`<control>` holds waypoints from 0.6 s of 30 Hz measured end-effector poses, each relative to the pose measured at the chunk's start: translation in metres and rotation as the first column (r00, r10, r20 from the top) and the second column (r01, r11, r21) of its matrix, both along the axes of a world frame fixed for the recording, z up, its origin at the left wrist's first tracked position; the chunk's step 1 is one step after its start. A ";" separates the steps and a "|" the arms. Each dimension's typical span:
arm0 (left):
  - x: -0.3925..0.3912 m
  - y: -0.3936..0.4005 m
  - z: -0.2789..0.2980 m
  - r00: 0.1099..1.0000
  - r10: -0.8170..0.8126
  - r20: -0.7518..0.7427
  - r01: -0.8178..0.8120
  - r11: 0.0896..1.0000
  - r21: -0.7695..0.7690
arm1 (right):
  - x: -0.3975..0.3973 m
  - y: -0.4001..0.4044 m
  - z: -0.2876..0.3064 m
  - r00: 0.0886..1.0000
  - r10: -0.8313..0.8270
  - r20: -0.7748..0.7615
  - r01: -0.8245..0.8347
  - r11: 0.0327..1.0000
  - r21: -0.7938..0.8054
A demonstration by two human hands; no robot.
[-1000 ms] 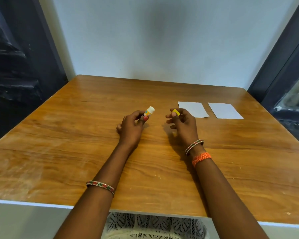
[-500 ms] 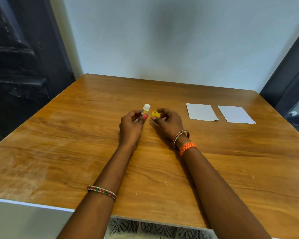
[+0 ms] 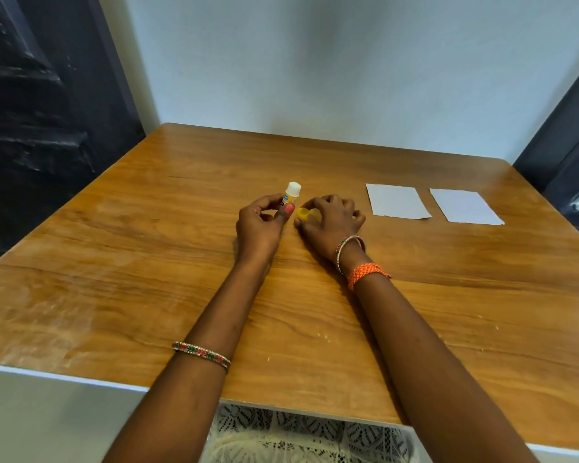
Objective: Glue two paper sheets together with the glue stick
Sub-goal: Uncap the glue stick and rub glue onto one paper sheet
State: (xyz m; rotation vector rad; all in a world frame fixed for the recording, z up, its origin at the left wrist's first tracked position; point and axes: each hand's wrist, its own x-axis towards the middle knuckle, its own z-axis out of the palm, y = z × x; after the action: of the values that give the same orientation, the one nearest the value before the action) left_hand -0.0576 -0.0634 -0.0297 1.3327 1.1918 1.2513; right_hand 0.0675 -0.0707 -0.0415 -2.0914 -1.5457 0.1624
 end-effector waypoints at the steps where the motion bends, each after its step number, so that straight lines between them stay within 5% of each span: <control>1: -0.001 0.000 0.000 1.000 0.006 0.001 -0.006 1.000 0.004 | 0.000 0.000 0.000 1.000 0.001 0.010 -0.001 1.000 -0.017; 4: -0.002 -0.002 0.002 1.000 0.019 0.023 -0.019 1.000 0.017 | -0.002 -0.004 0.002 1.000 -0.025 -0.001 0.025 0.998 0.054; 9: 0.000 -0.011 0.011 1.000 0.005 0.028 -0.010 0.988 0.156 | -0.003 -0.030 0.013 0.990 0.006 -0.140 0.064 0.870 0.488; 18: 0.046 -0.027 0.053 0.986 -0.109 0.130 0.091 0.986 0.141 | 0.003 -0.056 0.017 0.990 0.022 -0.143 0.076 0.758 0.647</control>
State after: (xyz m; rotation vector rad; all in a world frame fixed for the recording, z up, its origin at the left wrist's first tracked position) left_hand -0.0115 -0.0904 0.0233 1.3631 0.9473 1.3469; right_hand 0.0701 -0.1272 -0.0248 -1.4997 -1.2407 -0.2156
